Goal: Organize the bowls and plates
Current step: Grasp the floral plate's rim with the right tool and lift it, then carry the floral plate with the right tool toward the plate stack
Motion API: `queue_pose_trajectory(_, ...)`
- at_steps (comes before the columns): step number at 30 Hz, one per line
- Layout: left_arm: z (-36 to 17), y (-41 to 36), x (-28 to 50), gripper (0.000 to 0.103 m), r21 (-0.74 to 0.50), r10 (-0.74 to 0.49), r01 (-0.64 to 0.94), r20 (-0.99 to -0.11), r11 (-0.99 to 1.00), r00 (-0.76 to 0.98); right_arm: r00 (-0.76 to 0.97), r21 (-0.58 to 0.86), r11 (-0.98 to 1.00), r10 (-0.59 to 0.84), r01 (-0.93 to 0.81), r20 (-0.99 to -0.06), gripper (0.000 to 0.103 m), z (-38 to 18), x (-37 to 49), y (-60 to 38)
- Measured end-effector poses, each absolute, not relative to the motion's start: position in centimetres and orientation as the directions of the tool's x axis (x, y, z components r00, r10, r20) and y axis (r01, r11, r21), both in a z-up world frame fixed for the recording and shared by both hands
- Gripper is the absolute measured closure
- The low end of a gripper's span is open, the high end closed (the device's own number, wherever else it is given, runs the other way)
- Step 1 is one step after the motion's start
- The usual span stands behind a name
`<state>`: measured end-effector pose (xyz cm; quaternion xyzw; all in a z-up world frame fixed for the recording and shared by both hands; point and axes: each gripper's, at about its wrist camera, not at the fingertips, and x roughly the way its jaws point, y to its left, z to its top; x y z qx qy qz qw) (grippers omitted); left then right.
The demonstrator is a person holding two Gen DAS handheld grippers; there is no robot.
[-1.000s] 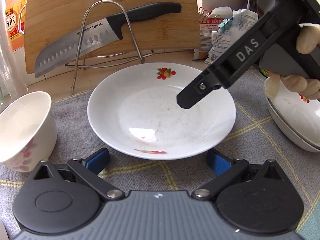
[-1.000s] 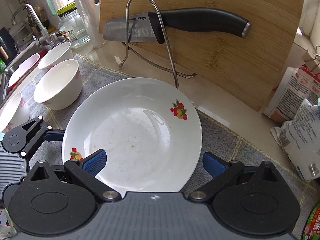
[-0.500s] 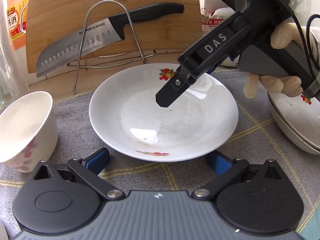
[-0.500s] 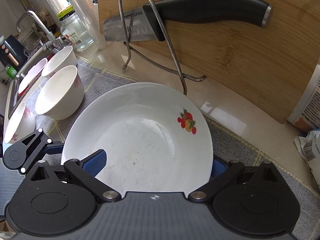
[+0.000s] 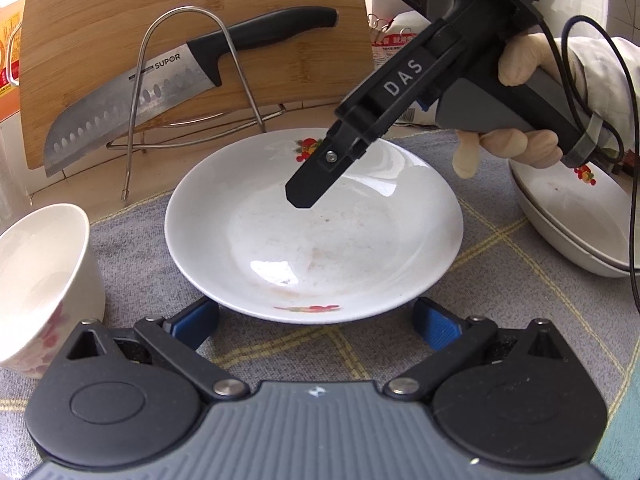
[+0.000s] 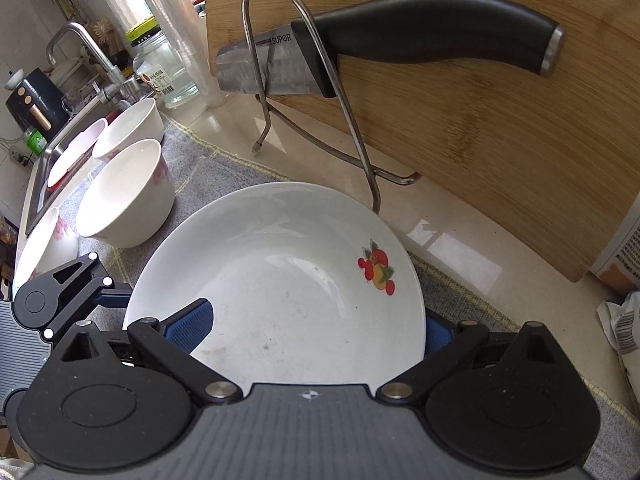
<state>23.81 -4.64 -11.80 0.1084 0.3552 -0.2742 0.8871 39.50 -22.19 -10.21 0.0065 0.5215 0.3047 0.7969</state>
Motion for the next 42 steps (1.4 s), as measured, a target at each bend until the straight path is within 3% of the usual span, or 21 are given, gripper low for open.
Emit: queue_pose_trajectory(42, -11.3, -5.5, 23.6, 0.004, 0.024, -0.404, 0.577, -0.691, 0.817, 0.6, 0.197, 0.371, 0.787, 0.517, -0.493, -0.833, 0.0, -10.0, 41.0, -21.4)
